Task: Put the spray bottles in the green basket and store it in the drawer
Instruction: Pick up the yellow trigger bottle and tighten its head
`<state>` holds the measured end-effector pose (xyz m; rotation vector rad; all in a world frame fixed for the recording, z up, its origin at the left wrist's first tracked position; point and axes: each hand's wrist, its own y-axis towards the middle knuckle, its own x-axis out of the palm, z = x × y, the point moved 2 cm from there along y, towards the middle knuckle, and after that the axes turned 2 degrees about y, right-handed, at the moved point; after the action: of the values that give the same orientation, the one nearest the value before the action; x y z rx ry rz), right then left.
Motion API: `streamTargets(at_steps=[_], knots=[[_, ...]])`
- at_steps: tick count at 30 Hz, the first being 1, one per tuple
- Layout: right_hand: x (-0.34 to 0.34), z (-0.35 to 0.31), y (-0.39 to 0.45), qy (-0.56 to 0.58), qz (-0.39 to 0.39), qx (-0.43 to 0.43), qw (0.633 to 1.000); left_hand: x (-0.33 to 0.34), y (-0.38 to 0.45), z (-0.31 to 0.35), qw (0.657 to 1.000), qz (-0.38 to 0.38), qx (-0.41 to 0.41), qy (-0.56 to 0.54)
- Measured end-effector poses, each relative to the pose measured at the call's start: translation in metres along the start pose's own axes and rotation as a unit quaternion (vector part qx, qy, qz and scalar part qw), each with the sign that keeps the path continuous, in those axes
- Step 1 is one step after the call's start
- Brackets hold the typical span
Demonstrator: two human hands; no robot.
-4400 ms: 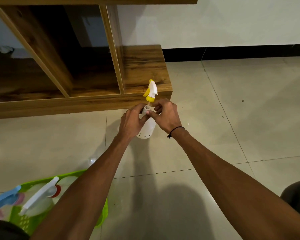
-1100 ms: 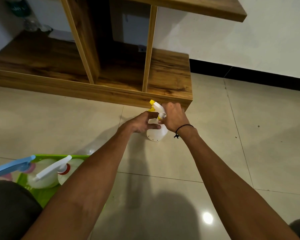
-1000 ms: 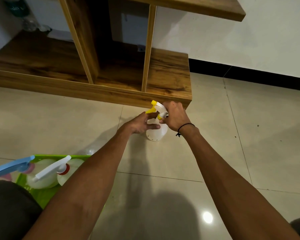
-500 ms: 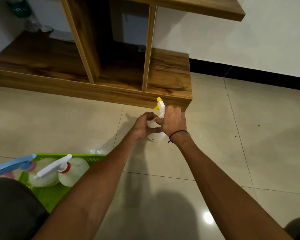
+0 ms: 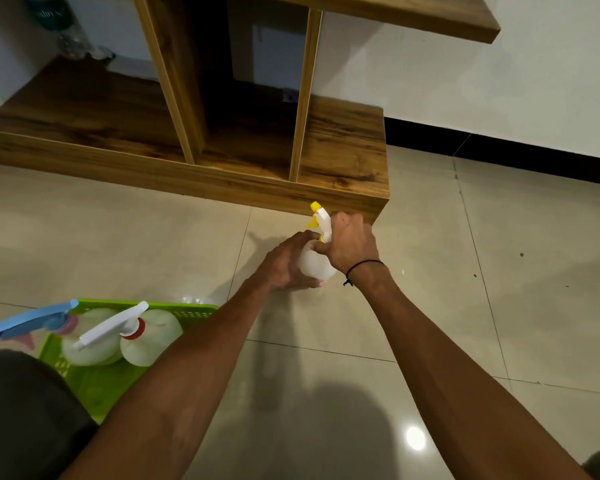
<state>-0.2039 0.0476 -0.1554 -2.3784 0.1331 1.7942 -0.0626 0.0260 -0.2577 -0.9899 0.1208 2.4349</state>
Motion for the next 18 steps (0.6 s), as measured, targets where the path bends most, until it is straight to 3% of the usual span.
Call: streamTargets(at_steps=[3,8,15,18], knots=[[0.000,0.002,-0.004,0.011,0.026,0.049,0.998,-0.002,-0.006,0.003,0.999,0.034,-0.008,0.012],[-0.010,-0.001,0.005,0.126,-0.073,-0.014,0.989,-0.017,-0.005,0.003,0.997,0.062,-0.038,0.008],[-0.033,-0.017,-0.001,0.145,-0.008,0.019,0.989,-0.036,-0.019,0.017,0.991,0.115,-0.054,0.041],[-0.053,-0.036,-0.006,0.174,-0.033,-0.017,0.984,-0.061,-0.033,0.026,0.986,0.144,-0.068,0.051]])
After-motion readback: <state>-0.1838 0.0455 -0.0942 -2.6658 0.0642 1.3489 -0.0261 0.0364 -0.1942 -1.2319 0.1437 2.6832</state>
